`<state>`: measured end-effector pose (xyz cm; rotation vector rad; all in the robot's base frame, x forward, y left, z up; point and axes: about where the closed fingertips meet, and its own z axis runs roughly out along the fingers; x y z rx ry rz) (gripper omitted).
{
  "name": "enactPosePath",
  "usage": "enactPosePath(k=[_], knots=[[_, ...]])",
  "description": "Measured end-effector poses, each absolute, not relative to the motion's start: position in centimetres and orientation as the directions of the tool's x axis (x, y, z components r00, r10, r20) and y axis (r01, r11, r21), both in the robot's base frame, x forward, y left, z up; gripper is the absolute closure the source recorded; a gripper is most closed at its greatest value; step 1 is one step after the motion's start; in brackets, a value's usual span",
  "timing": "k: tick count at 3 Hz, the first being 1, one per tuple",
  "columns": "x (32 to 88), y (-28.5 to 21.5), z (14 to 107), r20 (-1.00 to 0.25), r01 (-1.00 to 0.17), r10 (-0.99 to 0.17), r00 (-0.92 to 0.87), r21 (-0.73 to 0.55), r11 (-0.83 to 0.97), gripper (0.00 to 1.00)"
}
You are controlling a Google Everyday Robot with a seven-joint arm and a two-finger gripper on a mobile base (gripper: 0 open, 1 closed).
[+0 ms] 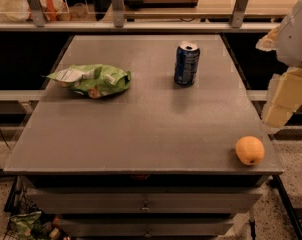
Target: Move pepsi can near green rice chip bag
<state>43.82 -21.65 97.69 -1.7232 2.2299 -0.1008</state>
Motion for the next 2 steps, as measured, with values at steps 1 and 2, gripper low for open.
enactPosePath(k=[1, 2], knots=[[43.82, -21.65, 97.69, -0.208, -0.930, -0.953, -0.221, -0.248, 0.270, 0.00], [44.67, -22.00, 98.24, -0.268, -0.880, -0.916, -0.297, -0.296, 0.372, 0.00]])
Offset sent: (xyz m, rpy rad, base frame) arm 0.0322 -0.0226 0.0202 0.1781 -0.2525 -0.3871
